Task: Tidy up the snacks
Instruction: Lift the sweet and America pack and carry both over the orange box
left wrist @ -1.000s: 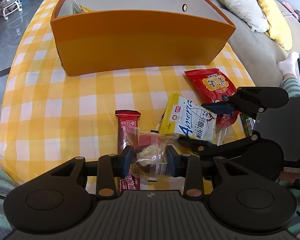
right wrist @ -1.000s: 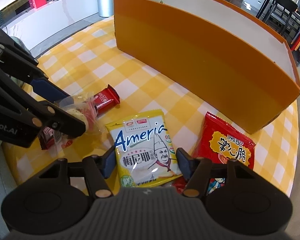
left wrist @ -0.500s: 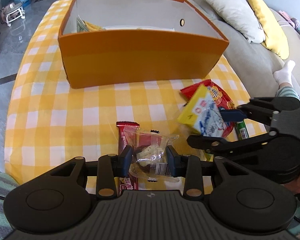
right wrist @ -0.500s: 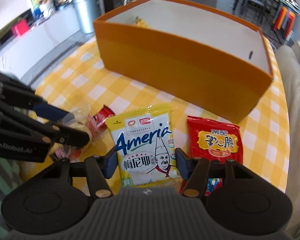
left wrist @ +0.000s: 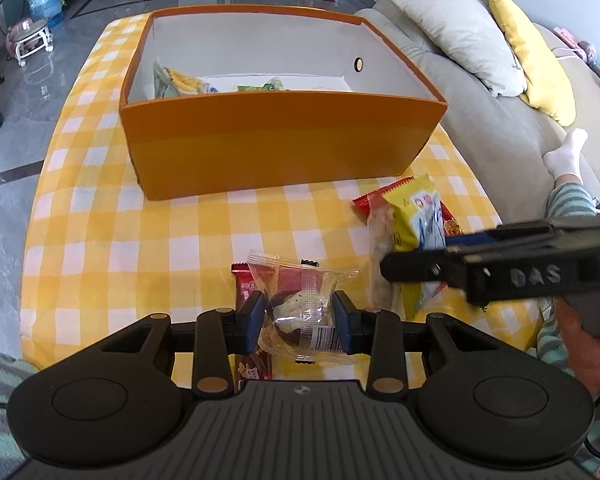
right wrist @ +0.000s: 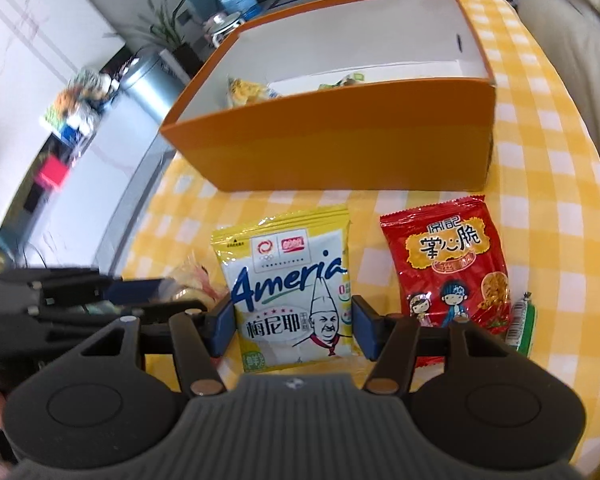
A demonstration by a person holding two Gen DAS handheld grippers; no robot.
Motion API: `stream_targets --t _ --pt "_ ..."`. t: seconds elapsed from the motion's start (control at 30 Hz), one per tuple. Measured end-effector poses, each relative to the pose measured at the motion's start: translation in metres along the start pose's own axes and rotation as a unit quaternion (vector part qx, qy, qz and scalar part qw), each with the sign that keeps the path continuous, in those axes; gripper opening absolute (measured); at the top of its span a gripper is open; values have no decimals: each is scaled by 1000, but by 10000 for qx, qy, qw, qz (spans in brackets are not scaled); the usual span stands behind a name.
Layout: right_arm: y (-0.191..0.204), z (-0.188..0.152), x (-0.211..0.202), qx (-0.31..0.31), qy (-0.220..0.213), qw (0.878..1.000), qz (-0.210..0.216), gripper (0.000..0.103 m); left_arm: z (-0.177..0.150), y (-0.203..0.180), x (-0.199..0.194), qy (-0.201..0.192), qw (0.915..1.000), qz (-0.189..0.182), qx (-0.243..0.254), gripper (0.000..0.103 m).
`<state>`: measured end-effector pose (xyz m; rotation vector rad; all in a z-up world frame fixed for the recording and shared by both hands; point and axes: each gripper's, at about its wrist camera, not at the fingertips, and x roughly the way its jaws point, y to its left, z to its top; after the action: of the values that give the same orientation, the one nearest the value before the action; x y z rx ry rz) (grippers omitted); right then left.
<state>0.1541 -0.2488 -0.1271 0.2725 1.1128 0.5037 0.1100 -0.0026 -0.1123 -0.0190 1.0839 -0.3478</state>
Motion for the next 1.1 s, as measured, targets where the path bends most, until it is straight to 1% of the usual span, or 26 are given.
stream_targets --t 0.03,0.13,0.23,0.37,0.47,0.5,0.6,0.67,0.7,0.77,0.87,0.97,1.1 --pt "0 2 1 5 -32 9999 -106 57 1 -1 1 2 10000 23 22 41" --pt "2 9 10 -116 -103 9977 -657 57 5 -4 5 16 10000 79 48 41" --pt "-5 12 22 -20 -74 9963 -861 57 9 -7 8 15 9999 100 105 41" --pt "-18 17 35 204 -62 9958 -892 57 13 -11 12 33 9998 113 162 41" --pt "-17 20 40 146 -118 9950 -978 57 15 -12 16 59 9997 144 176 41" --pt "-18 21 41 118 -148 9950 -985 55 16 -12 17 73 9997 156 174 41" --pt "-17 22 40 48 -243 9957 -894 54 18 -12 21 110 9997 173 158 41" --pt "-20 23 40 71 -234 9963 -826 52 19 -11 24 151 9996 196 150 41" --pt "-20 24 42 52 -203 9960 -871 50 19 -11 24 158 9995 206 152 41" --pt "-20 24 43 -9 -207 9955 -926 50 21 -11 23 151 9995 221 144 41" --pt "-18 24 39 -6 -280 9960 -853 50 26 -9 17 30 9995 262 160 41" --pt "-10 26 25 -122 -518 9953 -804 50 34 -6 8 -103 9995 260 173 41" --pt "0 35 3 -204 -793 9936 -782 50 50 -6 -7 -356 9985 259 337 41"
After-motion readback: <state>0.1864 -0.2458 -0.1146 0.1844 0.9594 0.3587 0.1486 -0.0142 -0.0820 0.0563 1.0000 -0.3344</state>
